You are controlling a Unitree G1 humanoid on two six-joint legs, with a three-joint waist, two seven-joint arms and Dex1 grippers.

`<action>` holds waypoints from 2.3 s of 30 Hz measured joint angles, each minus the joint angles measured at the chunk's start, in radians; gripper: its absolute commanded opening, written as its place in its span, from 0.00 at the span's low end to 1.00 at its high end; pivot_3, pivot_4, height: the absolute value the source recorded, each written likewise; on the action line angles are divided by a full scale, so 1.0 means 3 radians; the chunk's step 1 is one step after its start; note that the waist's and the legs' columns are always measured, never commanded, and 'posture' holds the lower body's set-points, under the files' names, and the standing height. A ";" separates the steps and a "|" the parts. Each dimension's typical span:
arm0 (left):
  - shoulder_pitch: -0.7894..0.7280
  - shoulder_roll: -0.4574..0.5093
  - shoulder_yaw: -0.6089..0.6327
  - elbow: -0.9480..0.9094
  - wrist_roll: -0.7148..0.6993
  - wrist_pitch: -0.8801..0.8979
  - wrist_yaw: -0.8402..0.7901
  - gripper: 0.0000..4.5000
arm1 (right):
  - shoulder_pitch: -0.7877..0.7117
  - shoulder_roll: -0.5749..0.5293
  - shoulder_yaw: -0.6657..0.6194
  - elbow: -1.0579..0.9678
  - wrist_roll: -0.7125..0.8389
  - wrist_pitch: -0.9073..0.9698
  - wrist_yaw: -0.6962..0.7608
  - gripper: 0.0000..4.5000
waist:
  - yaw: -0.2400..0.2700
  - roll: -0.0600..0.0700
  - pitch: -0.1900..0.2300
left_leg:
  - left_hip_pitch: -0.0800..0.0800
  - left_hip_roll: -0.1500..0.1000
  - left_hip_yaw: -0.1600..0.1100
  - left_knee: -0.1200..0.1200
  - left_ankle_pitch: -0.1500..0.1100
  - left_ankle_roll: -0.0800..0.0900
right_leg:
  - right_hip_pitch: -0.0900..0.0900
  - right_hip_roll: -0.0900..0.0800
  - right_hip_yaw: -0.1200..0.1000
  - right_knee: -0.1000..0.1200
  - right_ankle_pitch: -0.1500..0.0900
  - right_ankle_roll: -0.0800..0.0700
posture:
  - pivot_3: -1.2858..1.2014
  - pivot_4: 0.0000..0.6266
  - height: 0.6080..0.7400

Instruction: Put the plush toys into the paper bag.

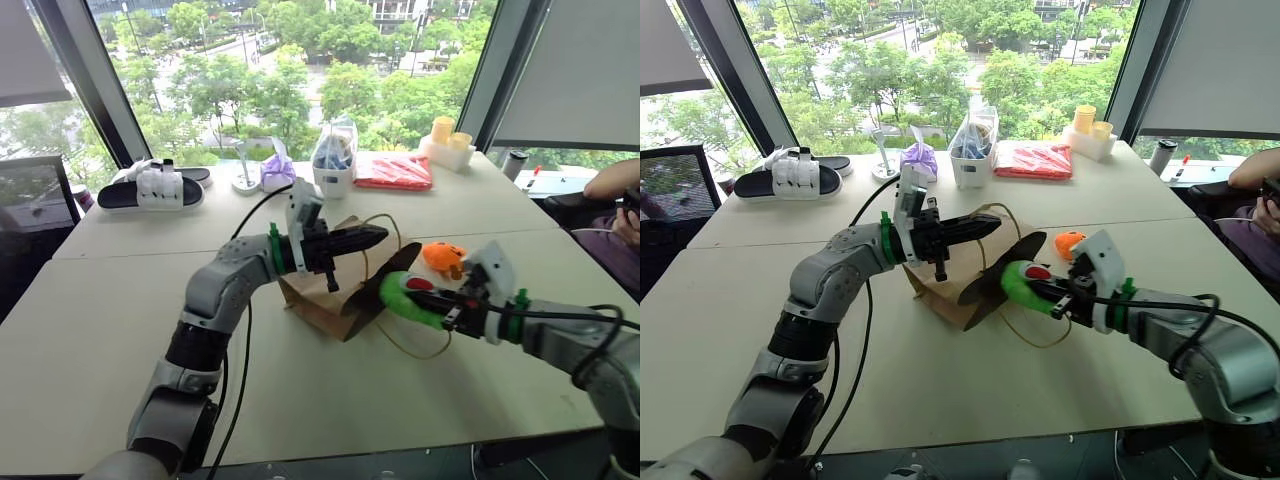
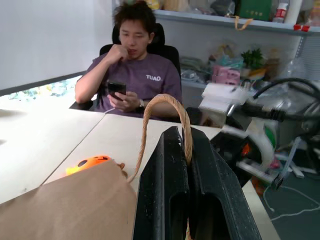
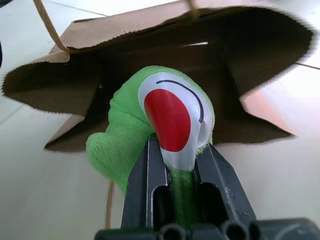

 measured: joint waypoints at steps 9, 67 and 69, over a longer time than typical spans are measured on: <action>-0.0005 -0.0128 0.0062 -0.0090 -0.0076 0.0116 0.0268 0.00 | -0.0564 0.0458 0.0625 0.0697 -0.0590 -0.0426 -0.0134 0.20 | 0.0001 0.0001 0.0000 | -0.0001 -0.0001 -0.0001 -0.0002 0.0008 -0.0014 | -0.0006 0.0000 0.0001 0.0003 0.0000 0.0000 | 0.52 0.24 1.00; -0.0047 -0.0051 0.0336 0.0049 -0.0137 0.0089 0.0576 0.00 | -0.1029 0.0079 -0.0350 0.2546 -0.1211 -0.1386 -0.0050 0.02 | -0.0001 0.0005 -0.0001 | -0.0008 -0.0001 0.0024 -0.0011 0.0006 -0.0012 | -0.0018 -0.0002 0.0007 -0.0004 0.0004 -0.0003 | 0.52 0.24 1.00; -0.0100 -0.0083 0.0388 0.0140 -0.0157 0.0096 0.0578 0.00 | -0.0664 -0.0101 -0.0590 0.1699 -0.0858 -0.0939 0.0109 0.02 | -0.0009 0.0004 -0.0001 | -0.0005 0.0000 0.0027 -0.0014 0.0006 -0.0011 | -0.0017 -0.0002 0.0007 -0.0007 0.0004 -0.0002 | 0.52 0.24 1.00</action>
